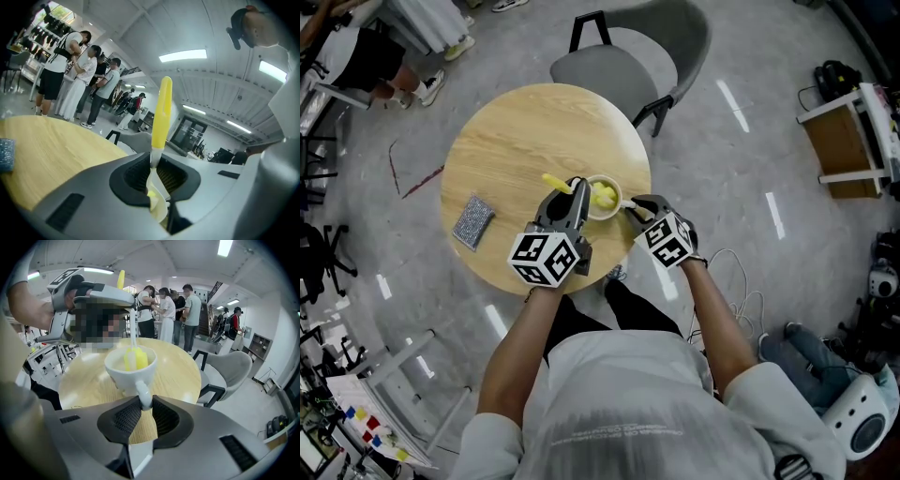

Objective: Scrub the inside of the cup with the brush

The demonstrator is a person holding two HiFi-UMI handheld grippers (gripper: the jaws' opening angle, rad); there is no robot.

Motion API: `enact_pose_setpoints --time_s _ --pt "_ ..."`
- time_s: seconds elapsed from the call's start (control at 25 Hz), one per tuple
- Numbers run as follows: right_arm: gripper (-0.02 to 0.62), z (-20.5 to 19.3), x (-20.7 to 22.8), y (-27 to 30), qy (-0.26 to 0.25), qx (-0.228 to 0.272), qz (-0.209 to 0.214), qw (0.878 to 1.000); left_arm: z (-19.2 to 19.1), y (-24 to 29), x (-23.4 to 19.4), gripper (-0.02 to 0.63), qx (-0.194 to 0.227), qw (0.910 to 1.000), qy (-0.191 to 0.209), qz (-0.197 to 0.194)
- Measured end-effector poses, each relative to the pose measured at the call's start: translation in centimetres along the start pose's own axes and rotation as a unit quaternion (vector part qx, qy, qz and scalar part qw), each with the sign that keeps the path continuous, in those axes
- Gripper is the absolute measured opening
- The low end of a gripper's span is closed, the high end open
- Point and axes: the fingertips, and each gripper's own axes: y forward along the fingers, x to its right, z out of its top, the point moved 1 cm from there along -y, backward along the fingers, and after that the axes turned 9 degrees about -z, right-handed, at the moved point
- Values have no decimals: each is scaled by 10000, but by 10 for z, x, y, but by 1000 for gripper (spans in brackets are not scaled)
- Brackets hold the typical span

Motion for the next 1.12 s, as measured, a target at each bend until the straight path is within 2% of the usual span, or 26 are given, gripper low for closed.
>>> enact_pose_setpoints --time_s 0.08,0.2,0.32,0.44,0.56,0.76,1.0,1.12 --pt "98 0 1 0 -7 -7 19 10000 0 0 -1 51 -103 9999 -7 -90" --pt "98 1 1 0 -16 -10 29 10000 -1 2 2 51 -573 9973 120 -440" --pt "98 1 3 1 4 -11 14 10000 -1 5 5 51 -1150 9900 204 -796" --pt "98 2 5 1 6 -23 -19 10000 -2 6 9 51 -1702 9790 350 -1069" --pt "98 1 8 2 4 -64 -62 10000 -7 5 15 51 -2329 9608 791 -1278" --pt "98 2 11 4 -5 -92 -85 9999 -13 4 25 49 -3150 9214 1766 -1434" --pt "100 3 11 6 19 -110 -98 9999 -16 5 32 50 -3579 8862 2610 -1361" --pt "100 4 10 5 8 -100 -88 9999 -21 10 35 51 -3454 8771 3134 -1144"
